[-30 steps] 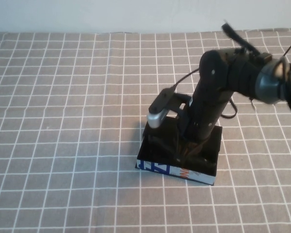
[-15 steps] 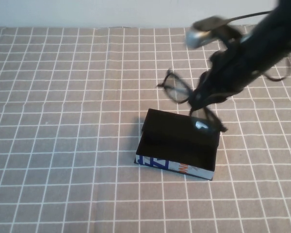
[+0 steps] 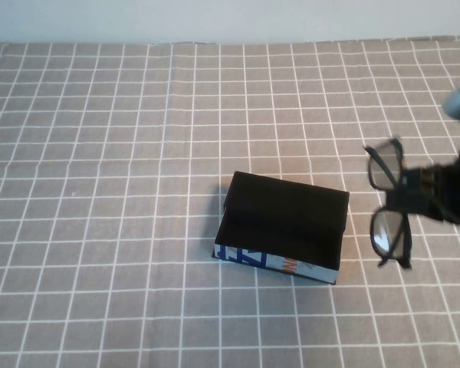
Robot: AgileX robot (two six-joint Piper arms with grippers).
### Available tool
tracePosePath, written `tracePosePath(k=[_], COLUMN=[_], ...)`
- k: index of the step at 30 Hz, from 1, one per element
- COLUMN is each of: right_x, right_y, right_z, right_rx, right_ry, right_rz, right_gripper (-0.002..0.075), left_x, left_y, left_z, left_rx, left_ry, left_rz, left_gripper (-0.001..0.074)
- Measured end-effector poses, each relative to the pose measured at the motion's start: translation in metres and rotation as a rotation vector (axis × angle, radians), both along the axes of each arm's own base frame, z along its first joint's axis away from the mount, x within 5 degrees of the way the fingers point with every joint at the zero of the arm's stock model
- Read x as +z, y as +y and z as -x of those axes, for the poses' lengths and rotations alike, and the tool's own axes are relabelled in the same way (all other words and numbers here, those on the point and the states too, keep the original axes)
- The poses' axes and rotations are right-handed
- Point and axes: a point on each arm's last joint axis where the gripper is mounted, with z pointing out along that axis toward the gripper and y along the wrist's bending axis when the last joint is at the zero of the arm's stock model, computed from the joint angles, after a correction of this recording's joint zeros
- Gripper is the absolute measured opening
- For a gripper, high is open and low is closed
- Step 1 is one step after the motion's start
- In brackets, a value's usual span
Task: Take glasses out of glasses case
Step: Place the glasses on the table
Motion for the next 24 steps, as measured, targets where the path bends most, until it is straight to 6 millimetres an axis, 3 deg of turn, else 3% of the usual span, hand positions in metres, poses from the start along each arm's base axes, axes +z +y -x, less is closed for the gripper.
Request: tracePosePath(k=[7,19,24], right_x=[-0.045,-0.085,-0.09], right_y=[-0.012,-0.015,-0.015], right_z=[0.013,-0.002,-0.003], right_rx=[-0.172,-0.221,-0.224], right_ry=[0.041,0.148,0.165], right_rz=[0.022,0.075,0.081], right_gripper=[0.0012,0.0012,0.0052], left_x=[0.0,0.0,0.0], left_y=[0.0,0.0,0.0], left_z=[0.0,0.0,0.0], left_rx=[0.0,0.0,0.0], left_ry=[0.0,0.0,0.0], left_rz=[0.0,0.0,0.0], left_gripper=[-0.0005,-0.0005,-0.0005])
